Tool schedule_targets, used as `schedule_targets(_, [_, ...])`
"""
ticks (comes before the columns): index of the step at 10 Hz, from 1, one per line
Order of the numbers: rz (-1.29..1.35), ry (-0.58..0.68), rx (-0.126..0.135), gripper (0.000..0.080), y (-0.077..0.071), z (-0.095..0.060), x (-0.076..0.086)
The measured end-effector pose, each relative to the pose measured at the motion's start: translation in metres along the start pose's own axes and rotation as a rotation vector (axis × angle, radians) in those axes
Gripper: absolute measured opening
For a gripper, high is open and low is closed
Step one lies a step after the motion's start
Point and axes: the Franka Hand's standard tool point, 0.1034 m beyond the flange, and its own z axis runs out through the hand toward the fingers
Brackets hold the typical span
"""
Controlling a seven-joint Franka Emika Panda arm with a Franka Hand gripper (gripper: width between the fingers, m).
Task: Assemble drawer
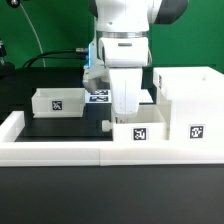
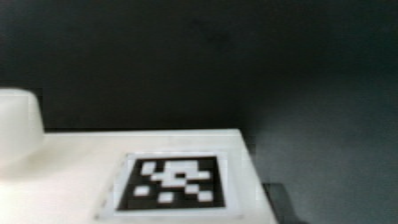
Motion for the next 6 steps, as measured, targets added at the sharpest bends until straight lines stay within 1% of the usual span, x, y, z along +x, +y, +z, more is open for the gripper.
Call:
schedule_targets(2, [-0.001, 0.001, 0.007, 0.0042, -0.0014, 0.0050, 0.0006])
schedule_targets(6, [0.002, 0.002, 0.006, 0.0042, -0.0012, 0.0050, 0.0006])
